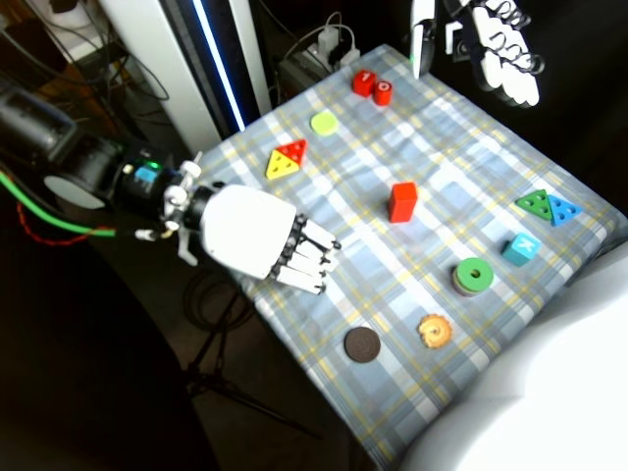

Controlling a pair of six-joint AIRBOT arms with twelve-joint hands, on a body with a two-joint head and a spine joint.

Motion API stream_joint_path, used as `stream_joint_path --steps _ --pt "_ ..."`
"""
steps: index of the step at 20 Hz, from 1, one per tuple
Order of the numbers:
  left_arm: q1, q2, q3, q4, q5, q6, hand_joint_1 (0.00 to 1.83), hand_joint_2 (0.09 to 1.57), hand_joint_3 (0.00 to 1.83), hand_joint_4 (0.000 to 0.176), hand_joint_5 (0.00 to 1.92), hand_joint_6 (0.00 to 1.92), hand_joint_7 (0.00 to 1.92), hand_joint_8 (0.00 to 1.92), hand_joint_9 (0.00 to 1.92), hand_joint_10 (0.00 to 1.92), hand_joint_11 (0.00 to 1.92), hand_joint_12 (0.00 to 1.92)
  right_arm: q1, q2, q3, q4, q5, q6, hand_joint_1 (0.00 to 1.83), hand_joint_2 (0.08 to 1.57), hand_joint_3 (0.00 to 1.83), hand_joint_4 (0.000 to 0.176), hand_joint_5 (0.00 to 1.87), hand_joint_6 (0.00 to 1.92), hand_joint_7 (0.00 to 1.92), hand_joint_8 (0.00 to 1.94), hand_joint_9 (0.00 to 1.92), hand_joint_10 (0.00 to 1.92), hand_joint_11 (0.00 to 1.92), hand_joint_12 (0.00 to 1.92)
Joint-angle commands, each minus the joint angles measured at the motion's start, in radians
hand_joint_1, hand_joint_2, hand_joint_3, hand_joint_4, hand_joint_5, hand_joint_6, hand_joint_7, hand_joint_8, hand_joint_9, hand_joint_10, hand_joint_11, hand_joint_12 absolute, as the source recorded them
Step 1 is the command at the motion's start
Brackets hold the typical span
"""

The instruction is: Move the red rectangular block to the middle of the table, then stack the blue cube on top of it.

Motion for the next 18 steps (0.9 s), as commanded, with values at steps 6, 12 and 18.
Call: stream_joint_path --steps 6,12,18 --pt "0.022 0.013 -0.006 -0.028 -0.161 -0.011 0.58 1.39 0.01 0.037 0.0 0.0 0.0 0.0 0.0 0.0 0.0 0.0 0.131 -0.023 0.014 -0.073 0.126 0.01 1.19 1.25 0.0 0.0 0.8 1.1 0.71 1.63 0.63 1.7 0.63 1.92" --pt "0.043 0.014 -0.006 -0.055 -0.189 -0.015 0.64 1.38 0.0 0.042 0.0 0.0 0.0 0.0 0.0 0.0 0.0 0.0 0.234 -0.086 0.058 -0.128 0.097 0.01 1.15 1.27 0.0 0.0 0.68 1.31 0.75 1.53 0.69 1.65 0.69 1.92" --pt "0.079 0.02 -0.006 -0.092 -0.234 -0.038 0.87 1.44 0.01 0.069 0.03 0.01 0.0 0.0 0.0 0.0 0.0 0.0 0.29 -0.134 0.084 -0.18 0.058 0.011 1.31 1.29 0.0 0.0 0.69 1.28 0.62 1.59 0.54 1.77 0.31 1.92"
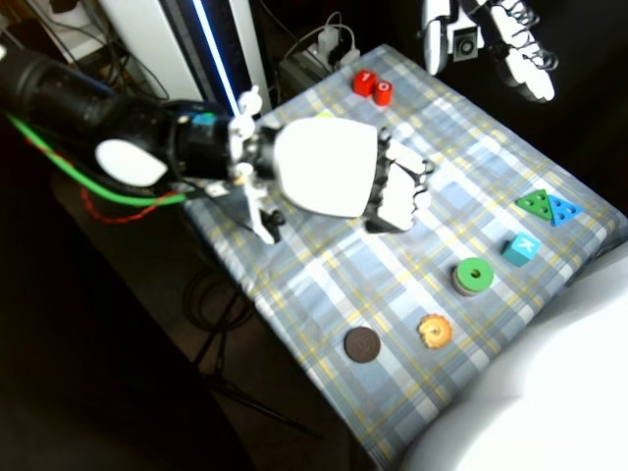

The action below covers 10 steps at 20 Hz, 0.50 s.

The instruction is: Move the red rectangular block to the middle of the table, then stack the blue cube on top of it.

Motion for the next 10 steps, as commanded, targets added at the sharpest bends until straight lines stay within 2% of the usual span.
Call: stream_joint_path --steps 1,2,3,4,5,6,8,9,10 --pt "-0.004 0.009 -0.002 0.02 -0.135 -0.012 0.96 1.44 0.01 0.064 0.04 0.01 0.0 0.0 0.0 0.0 0.0 0.0 0.022 -0.006 0.006 0.003 0.104 0.003 1.19 1.28 0.0 0.0 0.74 1.23 0.63 1.67 0.43 1.72 0.31 1.92" --pt "-0.002 0.009 -0.002 0.018 -0.136 -0.015 1.0 1.45 0.01 0.064 0.05 0.01 0.0 0.0 0.0 0.0 0.0 0.0 0.027 -0.012 0.01 -0.002 0.096 0.003 1.19 1.27 0.0 0.0 0.76 1.16 0.67 1.69 0.51 1.73 0.47 1.92" --pt "-0.002 0.009 -0.002 0.017 -0.136 -0.015 1.02 1.44 0.01 0.063 0.05 0.01 0.0 0.0 0.0 0.0 0.0 0.0 0.031 -0.018 0.014 -0.006 0.092 0.003 1.19 1.26 0.0 0.0 0.77 1.12 0.69 1.69 0.53 1.72 0.46 1.92" --pt "-0.001 0.009 -0.002 0.016 -0.136 -0.016 1.03 1.44 0.01 0.063 0.05 0.01 0.0 0.0 0.0 0.0 0.0 0.0 0.036 -0.024 0.017 -0.011 0.089 0.003 1.19 1.25 0.0 0.0 0.78 1.12 0.71 1.62 0.53 1.62 0.44 1.92" --pt "-0.001 0.009 -0.002 0.016 -0.136 -0.016 1.08 1.43 0.0 0.055 0.06 0.01 0.0 0.0 0.0 0.0 0.0 0.0 0.042 -0.028 0.018 -0.017 0.085 0.003 1.16 1.25 0.0 0.0 0.79 1.22 0.67 1.54 0.48 1.43 0.33 1.86" --pt "-0.001 0.009 -0.002 0.015 -0.136 -0.016 1.11 1.41 0.0 0.054 0.06 0.01 0.0 0.0 0.0 0.0 0.0 0.0 0.047 -0.033 0.02 -0.023 0.083 0.003 1.14 1.26 0.0 0.0 0.73 1.33 0.68 1.5 0.45 1.34 0.29 1.83" --pt "0.001 0.009 -0.001 0.014 -0.136 -0.017 1.16 1.39 0.0 0.042 0.07 0.01 0.0 0.0 0.0 0.0 0.0 0.0 0.055 -0.045 0.026 -0.032 0.076 0.003 1.12 1.29 0.0 0.006 0.7 1.44 0.61 1.53 0.36 1.28 0.18 1.85" --pt "0.002 0.008 -0.001 0.014 -0.136 -0.018 1.2 1.38 0.0 0.027 0.08 0.01 0.0 0.0 0.0 0.0 0.0 0.0 0.059 -0.053 0.031 -0.036 0.069 0.003 1.12 1.29 0.0 0.006 0.7 1.44 0.61 1.53 0.36 1.28 0.17 1.85" --pt "0.002 0.008 0.0 0.014 -0.136 -0.02 1.2 1.37 0.0 0.026 0.08 0.01 0.0 0.0 0.0 0.0 0.0 0.0 0.061 -0.058 0.034 -0.039 0.065 0.003 1.12 1.29 0.0 0.006 0.7 1.44 0.61 1.54 0.36 1.28 0.17 1.85"
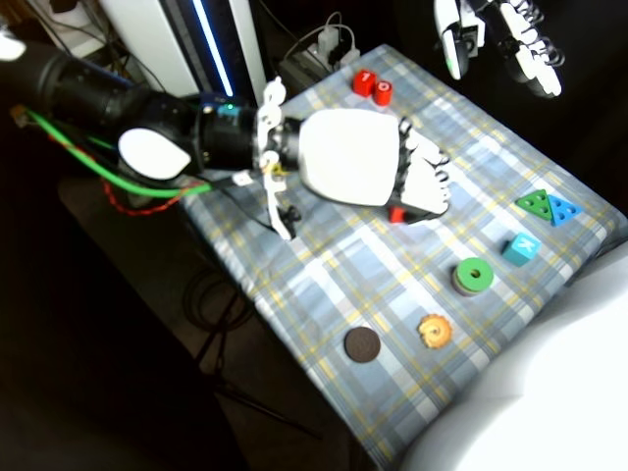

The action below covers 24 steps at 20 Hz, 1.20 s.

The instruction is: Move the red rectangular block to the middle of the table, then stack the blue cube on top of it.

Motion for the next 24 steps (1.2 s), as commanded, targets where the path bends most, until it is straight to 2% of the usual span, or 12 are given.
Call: stream_joint_path --steps 1,7,8,10,11,12,13,14,15,16,22,24 --pt "-0.006 0.003 0.0 0.023 -0.124 -0.007 1.2 1.37 0.0 0.018 0.09 0.01 0.0 0.0 0.0 0.0 0.0 0.0 0.019 -0.003 0.003 0.006 0.098 0.002 1.12 1.29 0.0 0.006 0.7 1.44 0.61 1.54 0.36 1.28 0.17 1.85" --pt "-0.005 0.002 0.001 0.023 -0.129 -0.017 1.1 1.39 0.0 0.033 0.08 0.0 0.0 0.0 0.0 0.0 0.0 0.0 0.019 -0.022 0.01 -0.016 0.054 0.002 1.12 1.3 0.0 0.006 0.7 1.45 0.61 1.54 0.36 1.28 0.17 1.85" --pt "-0.004 0.002 0.001 0.023 -0.13 -0.018 1.1 1.39 0.0 0.035 0.08 0.0 0.0 0.0 0.0 0.0 0.0 0.0 0.019 -0.022 0.01 -0.016 0.052 0.002 0.22 1.4 0.04 0.0 0.22 0.46 0.12 0.41 0.09 0.45 0.03 1.44" --pt "-0.001 0.003 0.001 0.023 -0.133 -0.024 1.1 1.39 0.0 0.039 0.08 0.0 0.0 0.0 0.0 0.0 0.0 0.0 0.019 -0.022 0.011 -0.017 0.047 0.002 0.49 1.45 0.0 0.0 0.48 0.19 0.36 0.08 0.29 0.25 0.0 1.47" --pt "0.0 0.003 0.001 0.023 -0.135 -0.026 1.09 1.4 0.0 0.041 0.08 0.0 0.0 0.0 0.0 0.0 0.0 0.0 0.019 -0.022 0.01 -0.018 0.046 0.002 0.43 1.46 0.0 0.0 0.55 0.11 0.56 0.25 0.31 0.91 0.13 1.83" --pt "0.0 0.003 0.001 0.023 -0.135 -0.026 1.1 1.4 0.0 0.038 0.09 0.0 0.0 0.0 0.0 0.0 0.0 0.0 0.019 -0.022 0.01 -0.019 0.046 0.002 0.46 1.44 0.0 0.031 0.59 0.06 0.56 0.43 0.3 1.21 0.11 1.9" --pt "0.001 0.004 0.001 0.023 -0.135 -0.027 1.09 1.4 0.0 0.038 0.08 0.0 0.0 0.0 0.0 0.0 0.0 0.0 0.019 -0.022 0.008 -0.021 0.045 0.002 0.58 1.45 0.0 0.0 0.32 0.01 0.59 0.51 0.28 1.34 0.08 1.92" --pt "0.001 0.004 0.001 0.023 -0.136 -0.028 1.09 1.39 0.0 0.025 0.09 0.0 0.0 0.0 0.0 0.0 0.0 0.0 0.019 -0.013 0.002 -0.023 0.044 0.002 0.9 1.35 0.0 0.0 0.06 0.0 0.12 0.1 0.06 0.31 0.02 1.77" --pt "0.002 0.004 0.001 0.022 -0.137 -0.028 1.09 1.39 0.0 0.029 0.08 0.0 0.0 0.0 0.0 0.0 0.0 0.0 0.022 0.001 -0.006 -0.025 0.044 0.002 1.03 1.23 0.05 0.0 0.01 0.0 0.02 0.02 0.01 0.06 0.0 0.35" --pt "0.003 0.005 0.0 0.022 -0.137 -0.029 1.12 1.38 0.0 0.036 0.09 0.0 0.0 0.0 0.0 0.0 0.0 0.0 0.027 0.016 -0.016 -0.03 0.045 0.002 1.0 1.19 0.02 0.0 0.0 0.0 0.0 0.0 0.0 0.01 0.0 0.07" --pt "0.013 0.014 -0.003 0.02 -0.149 -0.045 1.16 1.37 0.0 0.044 0.08 0.0 0.0 0.0 0.0 0.0 0.0 0.0 0.036 0.127 -0.085 -0.028 0.121 0.002 1.06 1.15 0.0 0.0 0.0 0.0 0.0 0.0 0.0 0.0 0.0 0.0" --pt "0.019 0.015 -0.004 0.015 -0.153 -0.049 1.13 1.37 0.0 0.059 0.08 0.0 0.0 0.0 0.0 0.0 0.0 0.0 0.036 0.146 -0.096 -0.027 0.136 0.002 0.71 1.14 0.0 0.031 0.0 0.0 0.0 0.0 0.0 0.0 0.0 0.0"
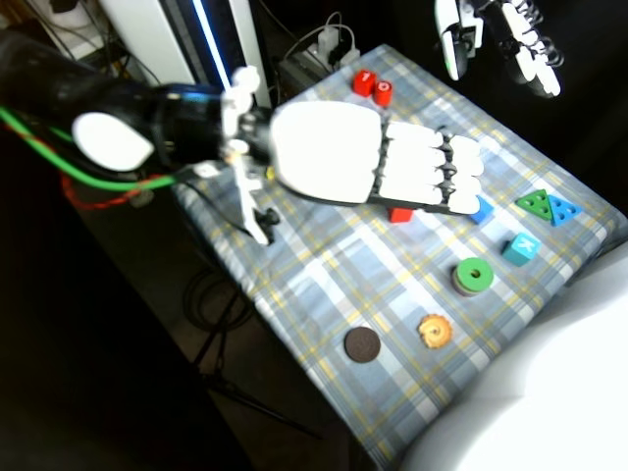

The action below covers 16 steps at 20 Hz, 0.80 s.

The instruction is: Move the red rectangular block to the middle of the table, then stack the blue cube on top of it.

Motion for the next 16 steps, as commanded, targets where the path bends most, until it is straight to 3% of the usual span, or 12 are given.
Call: stream_joint_path --steps 1,2,3,4,6,9,10,12,13,14,15,16 --pt "-0.004 0.004 -0.002 0.019 -0.12 -0.007 1.12 1.37 0.0 0.064 0.08 0.0 0.0 0.0 0.0 0.0 0.0 0.0 0.014 0.003 -0.004 0.016 0.124 0.001 0.68 1.13 0.0 0.051 0.0 0.0 0.0 0.0 0.0 0.0 0.0 0.0" --pt "-0.004 0.004 -0.001 0.019 -0.119 -0.008 1.08 1.38 0.0 0.063 0.08 0.0 0.0 0.0 0.0 0.0 0.0 0.0 0.014 0.005 -0.003 0.019 0.124 0.001 0.64 1.15 0.0 0.067 0.0 0.0 0.0 0.0 0.0 0.0 0.0 0.0" --pt "-0.003 0.004 0.0 0.019 -0.117 -0.008 1.07 1.38 0.0 0.057 0.09 0.01 0.0 0.0 0.0 0.0 0.0 0.0 0.014 0.006 -0.003 0.02 0.124 0.001 0.76 1.16 0.01 0.05 0.0 0.0 0.0 0.0 0.0 0.0 0.0 0.0" --pt "-0.003 0.003 0.0 0.019 -0.118 -0.008 1.05 1.38 0.0 0.065 0.08 0.0 0.0 0.0 0.0 0.0 0.0 0.0 0.014 0.006 -0.002 0.026 0.13 0.001 0.77 1.15 0.0 0.052 0.0 0.0 0.0 0.0 0.0 0.0 0.0 0.0" --pt "-0.003 0.001 0.0 0.019 -0.117 -0.008 0.95 1.4 0.01 0.078 0.08 0.0 0.0 0.0 0.0 0.0 0.0 0.0 0.014 0.006 -0.002 0.03 0.13 0.001 0.53 1.09 0.0 0.077 0.0 0.0 0.0 0.0 0.0 0.0 0.0 0.0" --pt "-0.002 -0.008 0.004 0.018 -0.117 -0.009 0.89 1.41 0.01 0.084 0.06 0.0 0.0 0.0 0.0 0.0 0.0 0.0 0.014 0.006 0.003 0.03 0.13 0.001 0.66 1.15 0.0 0.067 0.0 0.0 0.0 0.0 0.0 0.0 0.0 0.0" --pt "0.0 -0.01 0.005 0.013 -0.116 -0.009 0.92 1.41 0.01 0.078 0.06 0.0 0.0 0.0 0.0 0.0 0.0 0.0 0.014 0.006 0.004 0.03 0.129 0.001 0.74 1.17 0.01 0.049 0.0 0.0 0.0 0.0 0.0 0.0 0.0 0.0" --pt "0.004 -0.015 0.011 0.012 -0.111 -0.019 0.95 1.4 0.0 0.074 0.06 0.0 0.0 0.0 0.0 0.0 0.0 0.0 0.014 0.006 0.007 0.03 0.129 0.001 0.79 1.19 0.01 0.044 0.0 0.0 0.0 0.0 0.0 0.0 0.0 0.0" --pt "0.004 -0.015 0.012 0.012 -0.107 -0.021 0.96 1.4 0.0 0.072 0.06 0.0 0.0 0.0 0.0 0.0 0.0 0.0 0.014 0.006 0.01 0.029 0.129 0.001 0.75 1.17 0.0 0.057 0.0 0.0 0.0 0.0 0.0 0.0 0.0 0.0" --pt "0.004 -0.016 0.013 0.012 -0.107 -0.021 1.03 1.38 0.0 0.041 0.07 0.0 0.0 0.0 0.0 0.0 0.0 0.0 0.014 0.006 0.013 0.029 0.129 0.001 0.74 1.2 0.02 0.056 0.0 0.0 0.0 0.0 0.0 0.0 0.0 0.0" --pt "0.004 -0.018 0.013 0.012 -0.107 -0.021 1.04 1.38 0.0 0.037 0.07 0.01 0.0 0.0 0.0 0.0 0.0 0.0 0.014 0.006 0.018 0.029 0.129 0.001 0.75 1.21 0.02 0.072 0.0 0.0 0.0 0.0 0.0 0.0 0.0 0.0" --pt "0.004 -0.02 0.014 0.012 -0.107 -0.021 1.06 1.37 0.0 0.027 0.08 0.01 0.0 0.0 0.0 0.0 0.0 0.0 0.014 0.006 0.023 0.029 0.127 0.001 0.75 1.22 0.02 0.071 0.0 0.0 0.0 0.0 0.0 0.0 0.0 0.0"
